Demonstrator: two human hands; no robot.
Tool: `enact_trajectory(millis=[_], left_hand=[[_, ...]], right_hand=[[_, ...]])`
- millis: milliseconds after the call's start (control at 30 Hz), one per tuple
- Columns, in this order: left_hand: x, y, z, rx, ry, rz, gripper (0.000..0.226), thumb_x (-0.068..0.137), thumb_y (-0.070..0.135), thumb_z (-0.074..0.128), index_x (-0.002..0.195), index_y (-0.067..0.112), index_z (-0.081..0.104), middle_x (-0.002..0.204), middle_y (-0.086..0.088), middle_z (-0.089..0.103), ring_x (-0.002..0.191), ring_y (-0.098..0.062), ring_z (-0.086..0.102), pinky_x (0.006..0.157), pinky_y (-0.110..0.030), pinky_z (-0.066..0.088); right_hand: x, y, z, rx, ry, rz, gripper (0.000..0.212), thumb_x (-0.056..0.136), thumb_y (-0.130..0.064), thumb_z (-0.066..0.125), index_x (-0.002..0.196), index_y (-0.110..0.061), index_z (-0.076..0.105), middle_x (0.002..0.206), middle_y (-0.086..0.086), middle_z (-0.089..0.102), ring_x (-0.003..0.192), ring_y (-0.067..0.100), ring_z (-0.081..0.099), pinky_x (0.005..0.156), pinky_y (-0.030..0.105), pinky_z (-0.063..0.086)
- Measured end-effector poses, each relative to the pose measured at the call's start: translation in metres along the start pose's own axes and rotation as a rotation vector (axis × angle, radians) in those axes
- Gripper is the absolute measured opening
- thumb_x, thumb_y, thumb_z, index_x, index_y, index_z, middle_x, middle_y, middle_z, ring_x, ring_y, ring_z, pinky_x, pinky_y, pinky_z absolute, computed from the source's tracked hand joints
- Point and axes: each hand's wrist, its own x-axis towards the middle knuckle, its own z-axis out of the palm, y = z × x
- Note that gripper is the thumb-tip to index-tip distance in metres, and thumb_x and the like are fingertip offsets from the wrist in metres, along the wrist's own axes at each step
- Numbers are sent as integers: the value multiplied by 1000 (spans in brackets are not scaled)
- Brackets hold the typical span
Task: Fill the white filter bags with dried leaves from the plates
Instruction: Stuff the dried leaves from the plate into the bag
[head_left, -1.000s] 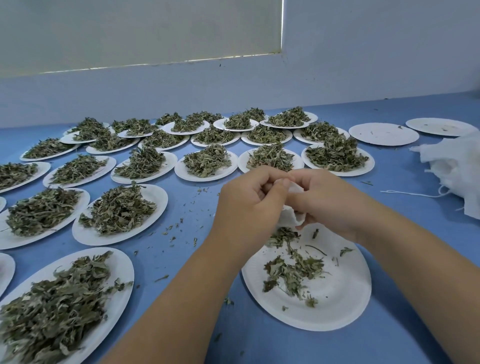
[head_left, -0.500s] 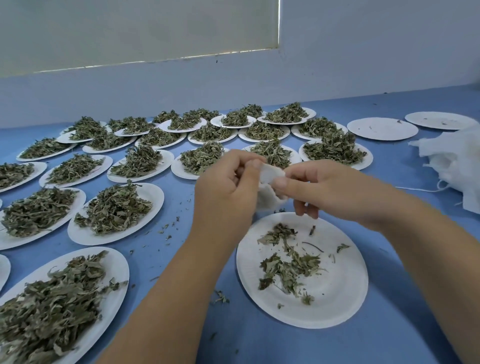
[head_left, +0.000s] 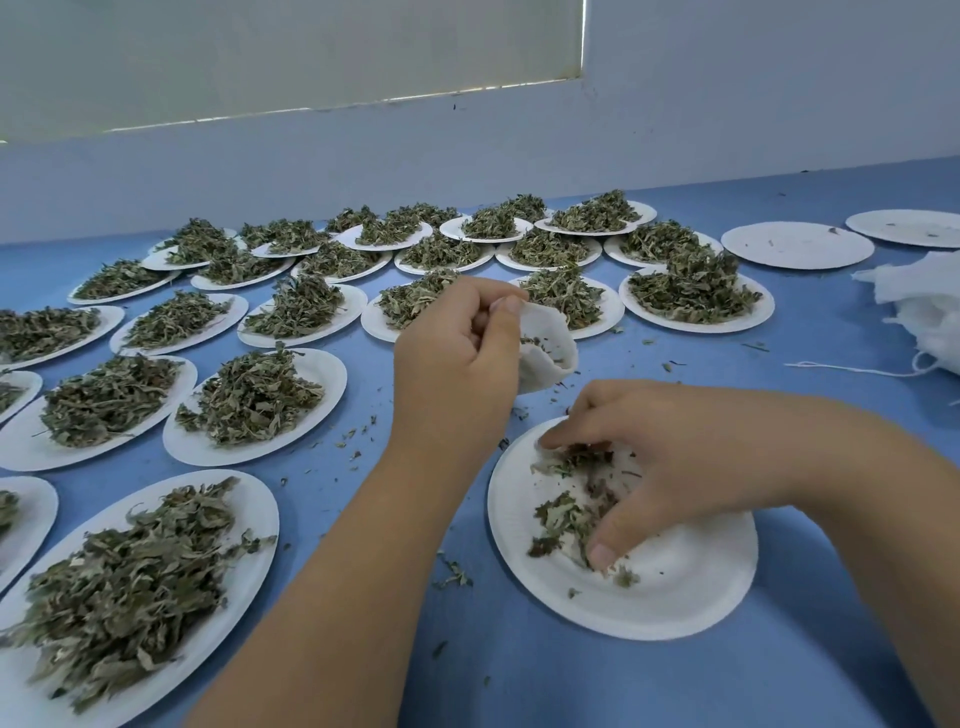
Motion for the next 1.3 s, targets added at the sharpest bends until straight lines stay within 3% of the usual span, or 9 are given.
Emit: enact_trajectory(millis=[200, 267, 367, 567, 667, 800, 933, 1100, 1300], left_hand=[[0, -1, 2, 8, -12, 19, 20, 94, 21, 54, 82, 35, 62, 67, 10, 56, 59, -1, 48, 54, -16, 41], [-1, -2, 2, -1, -13, 8, 19, 94, 21, 55, 82, 34, 62, 65, 12, 55, 58, -1, 47, 54, -15, 40], [-1, -2, 1, 2, -13, 4, 19, 95, 20, 55, 82, 33, 63, 63, 14, 54, 58, 0, 47, 54, -15, 40], [-1, -2, 2, 3, -12, 2, 19, 93, 23, 55, 82, 36, 62, 65, 14, 55, 59, 0, 48, 55, -14, 40], [-1, -2, 2, 1, -10, 6, 18, 92, 25, 54, 81, 37, 62, 65, 14, 57, 59, 0, 49, 56, -15, 41], [-1, -1, 2, 1, -13, 18, 20, 93, 24, 54, 81, 39, 61, 64, 14, 55, 58, 1, 47, 54, -13, 40], [-2, -1, 2, 13, -19, 22, 22, 94, 23, 55, 81, 40, 61, 65, 14, 55, 59, 1, 48, 54, -12, 40], [-2, -1, 2, 30, -24, 35, 22, 95, 19, 56, 83, 37, 61, 67, 11, 57, 59, 0, 49, 55, -12, 40], [-2, -1, 3, 37, -18, 25, 20, 95, 16, 57, 84, 32, 63, 63, 14, 54, 58, 1, 48, 55, -10, 38]], right_hand=[[-1, -5, 4, 11, 35, -50, 54, 68, -52, 79, 116, -53, 55, 107, -27, 44, 100, -7, 47, 88, 19, 42], [-1, -6, 5, 30, 42, -70, 50, 69, -48, 79, 113, -54, 57, 105, -27, 45, 98, -8, 47, 85, 16, 42], [0, -8, 8, 45, 43, -100, 50, 71, -45, 79, 116, -53, 57, 106, -26, 45, 98, -5, 49, 89, 23, 43], [1, -10, 11, 51, 58, -177, 29, 77, -36, 76, 102, -48, 68, 98, -25, 50, 89, -12, 48, 74, 9, 38], [-2, -7, 6, 58, 61, -163, 32, 77, -38, 77, 103, -51, 66, 100, -26, 49, 90, -13, 47, 75, 8, 37], [-11, -2, 0, 17, 42, -50, 55, 64, -67, 71, 113, -59, 46, 106, -30, 44, 95, -11, 46, 84, 18, 42], [-16, -8, 2, -22, 28, 34, 62, 61, -80, 61, 115, -57, 42, 107, -27, 42, 87, -9, 48, 74, 19, 40], [-11, -20, 16, -107, 54, 19, 56, 69, -76, 57, 116, -51, 40, 107, -20, 39, 93, 7, 52, 76, 30, 47], [-5, -25, 23, -148, 149, -39, 34, 80, -58, 56, 111, -45, 49, 100, -16, 40, 86, 9, 52, 70, 30, 47]])
